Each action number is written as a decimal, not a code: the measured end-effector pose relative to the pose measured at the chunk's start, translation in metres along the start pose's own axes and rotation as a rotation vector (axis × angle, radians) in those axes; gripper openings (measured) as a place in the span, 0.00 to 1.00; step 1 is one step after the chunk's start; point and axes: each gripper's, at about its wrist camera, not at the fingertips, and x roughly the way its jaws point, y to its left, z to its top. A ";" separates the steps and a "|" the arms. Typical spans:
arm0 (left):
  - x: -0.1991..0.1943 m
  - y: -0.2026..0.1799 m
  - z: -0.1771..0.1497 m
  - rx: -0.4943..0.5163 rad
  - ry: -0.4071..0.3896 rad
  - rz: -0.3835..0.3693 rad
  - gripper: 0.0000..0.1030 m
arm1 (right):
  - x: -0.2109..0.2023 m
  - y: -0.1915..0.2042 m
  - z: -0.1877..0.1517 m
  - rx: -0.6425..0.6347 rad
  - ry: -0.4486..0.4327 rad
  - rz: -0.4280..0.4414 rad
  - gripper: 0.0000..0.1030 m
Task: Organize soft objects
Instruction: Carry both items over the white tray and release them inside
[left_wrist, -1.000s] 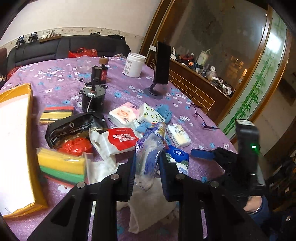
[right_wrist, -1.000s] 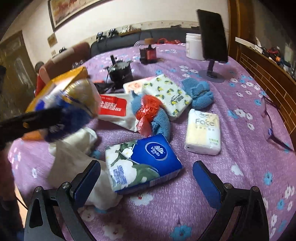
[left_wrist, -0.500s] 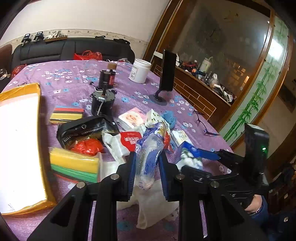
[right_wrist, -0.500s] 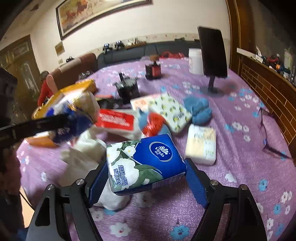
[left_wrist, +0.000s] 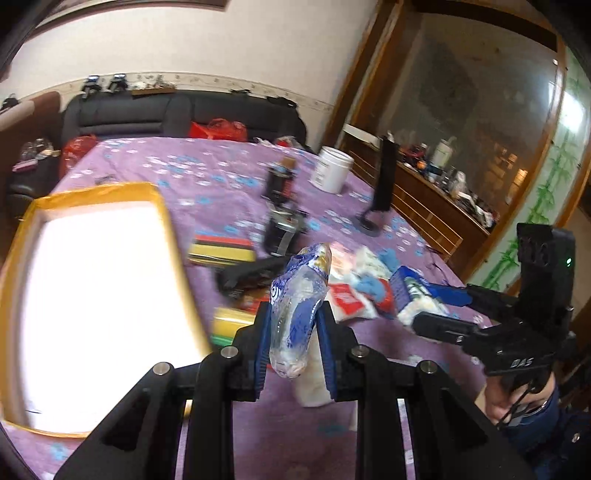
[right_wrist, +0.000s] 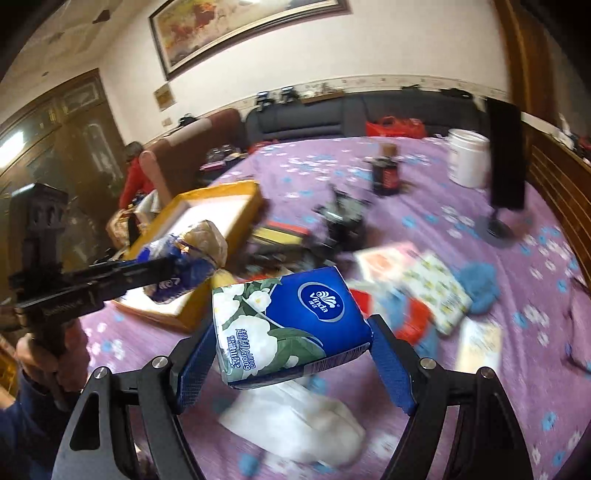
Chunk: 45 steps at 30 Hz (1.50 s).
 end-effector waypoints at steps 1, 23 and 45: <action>-0.005 0.009 0.003 -0.005 -0.005 0.022 0.23 | 0.004 0.006 0.007 -0.008 0.006 0.012 0.81; 0.039 0.181 0.087 -0.201 0.102 0.310 0.23 | 0.221 0.100 0.164 -0.063 0.173 0.070 0.82; 0.064 0.236 0.082 -0.292 0.076 0.288 0.51 | 0.311 0.099 0.192 -0.007 0.218 0.008 0.84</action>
